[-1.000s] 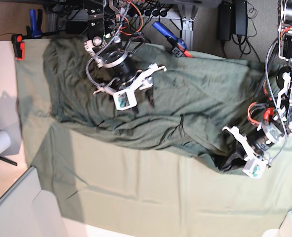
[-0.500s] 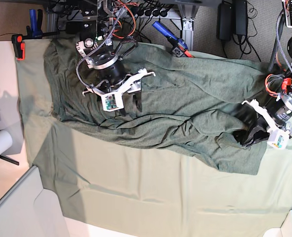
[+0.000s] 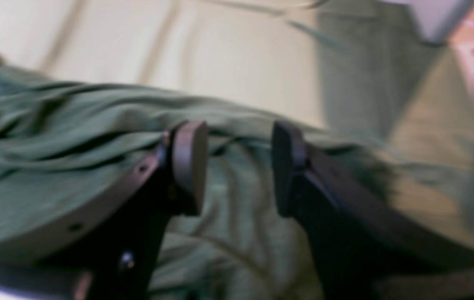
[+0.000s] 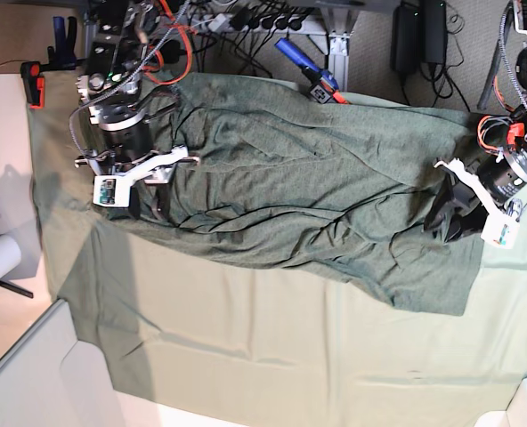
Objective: Fold the T-shirt properly
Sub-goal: 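Pull the shirt lengthwise with both grippers, stretching it between them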
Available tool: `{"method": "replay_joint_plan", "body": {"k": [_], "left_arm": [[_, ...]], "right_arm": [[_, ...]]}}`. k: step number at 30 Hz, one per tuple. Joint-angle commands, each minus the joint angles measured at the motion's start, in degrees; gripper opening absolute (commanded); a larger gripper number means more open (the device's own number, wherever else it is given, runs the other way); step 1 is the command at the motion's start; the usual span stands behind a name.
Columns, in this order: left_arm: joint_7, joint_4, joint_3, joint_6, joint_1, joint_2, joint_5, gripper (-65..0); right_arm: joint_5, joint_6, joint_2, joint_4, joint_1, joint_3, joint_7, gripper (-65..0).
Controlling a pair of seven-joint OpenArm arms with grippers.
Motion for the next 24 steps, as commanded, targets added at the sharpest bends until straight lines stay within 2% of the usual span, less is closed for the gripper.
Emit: {"method": "replay_joint_plan", "body": {"k": [1, 8, 14, 18, 20, 24], "left_arm": [[-1.0, 1.1, -0.3, -0.6, -0.2, -0.5, -1.6, -32.9], [-1.0, 1.6, -5.9, -0.6, 0.0, -0.6, -4.2, -32.8], [0.7, 1.7, -8.8, -0.7, -0.7, -3.2, -6.1, -32.4], [-3.9, 1.5, -8.8, -0.5, -1.5, -3.9, -2.3, -24.4], [-4.4, 0.6, -8.8, 0.0, -3.4, -4.3, -0.5, -24.1], [-4.3, -6.8, -7.7, 0.3, -10.3, -5.7, 0.0, -24.1]], "right_arm": [[0.4, -0.6, 1.1, 0.6, 1.1, 0.5, 1.8, -38.8], [0.5, -0.6, 2.7, -5.6, 4.5, 0.5, 2.3, -38.5], [0.5, -0.6, 2.7, -10.5, 7.3, 0.5, 2.7, -32.6], [0.5, -0.6, 2.9, -10.9, 8.5, 0.5, 2.7, -32.6], [0.7, -0.6, 2.9, -11.0, 9.4, 0.5, 2.6, -31.5], [1.1, -0.6, 2.9, -12.9, 10.6, 0.5, 2.4, -23.7]]}}
